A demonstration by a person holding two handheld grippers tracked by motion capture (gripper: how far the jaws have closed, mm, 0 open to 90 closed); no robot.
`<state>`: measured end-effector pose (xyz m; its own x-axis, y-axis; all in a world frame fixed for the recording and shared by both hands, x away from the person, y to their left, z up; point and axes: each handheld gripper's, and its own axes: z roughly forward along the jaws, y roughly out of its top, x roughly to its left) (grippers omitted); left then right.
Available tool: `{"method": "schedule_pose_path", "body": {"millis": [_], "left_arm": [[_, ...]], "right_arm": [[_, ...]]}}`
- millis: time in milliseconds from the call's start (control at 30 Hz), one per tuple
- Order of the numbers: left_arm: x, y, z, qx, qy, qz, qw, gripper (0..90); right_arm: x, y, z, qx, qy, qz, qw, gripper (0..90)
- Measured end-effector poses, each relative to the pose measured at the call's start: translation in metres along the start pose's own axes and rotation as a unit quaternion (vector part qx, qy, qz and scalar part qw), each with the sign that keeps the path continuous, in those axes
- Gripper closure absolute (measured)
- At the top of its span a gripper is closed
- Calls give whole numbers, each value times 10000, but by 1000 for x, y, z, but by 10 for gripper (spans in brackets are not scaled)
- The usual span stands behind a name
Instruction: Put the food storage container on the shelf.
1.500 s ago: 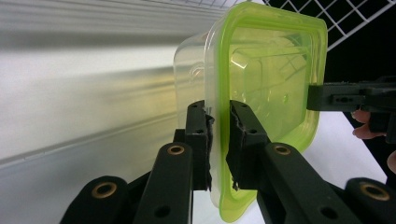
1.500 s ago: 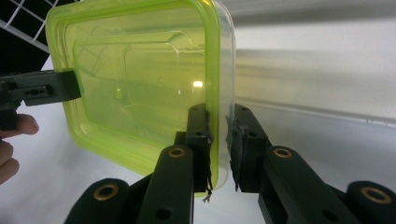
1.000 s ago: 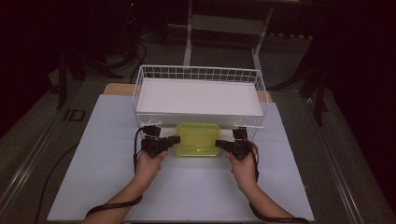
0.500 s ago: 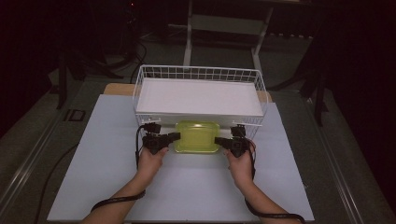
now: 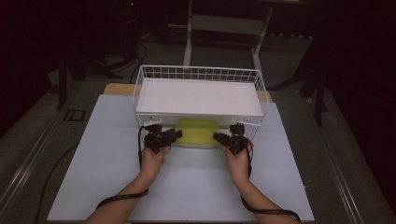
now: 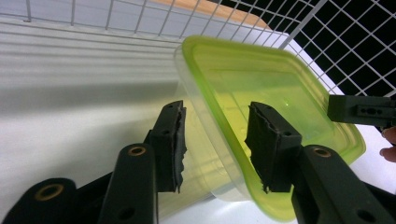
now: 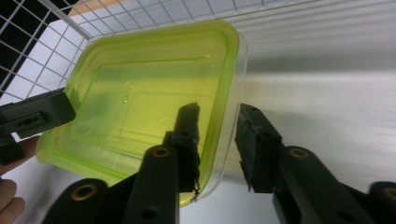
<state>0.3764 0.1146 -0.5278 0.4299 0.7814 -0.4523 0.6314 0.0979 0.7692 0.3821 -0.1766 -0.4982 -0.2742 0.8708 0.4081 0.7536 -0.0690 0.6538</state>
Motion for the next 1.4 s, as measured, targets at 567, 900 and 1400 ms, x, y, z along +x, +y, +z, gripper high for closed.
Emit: {"method": "schedule_pose_path", "body": {"millis": [567,900,1400], "left_arm": [[-20,-7,-29,-107,-126,351,9992,470],[-33,-10,-68,-245,-515,766,9954,311],[-28,-41,-97,-393,-413,1223,9908,2]], "right_arm": [[7,-17,-21,-439,96,-781,9959,493],[27,-26,-48,-616,59,-1287,9897,746],[68,-57,-21,-4,446,-1655,9852,900]]}}
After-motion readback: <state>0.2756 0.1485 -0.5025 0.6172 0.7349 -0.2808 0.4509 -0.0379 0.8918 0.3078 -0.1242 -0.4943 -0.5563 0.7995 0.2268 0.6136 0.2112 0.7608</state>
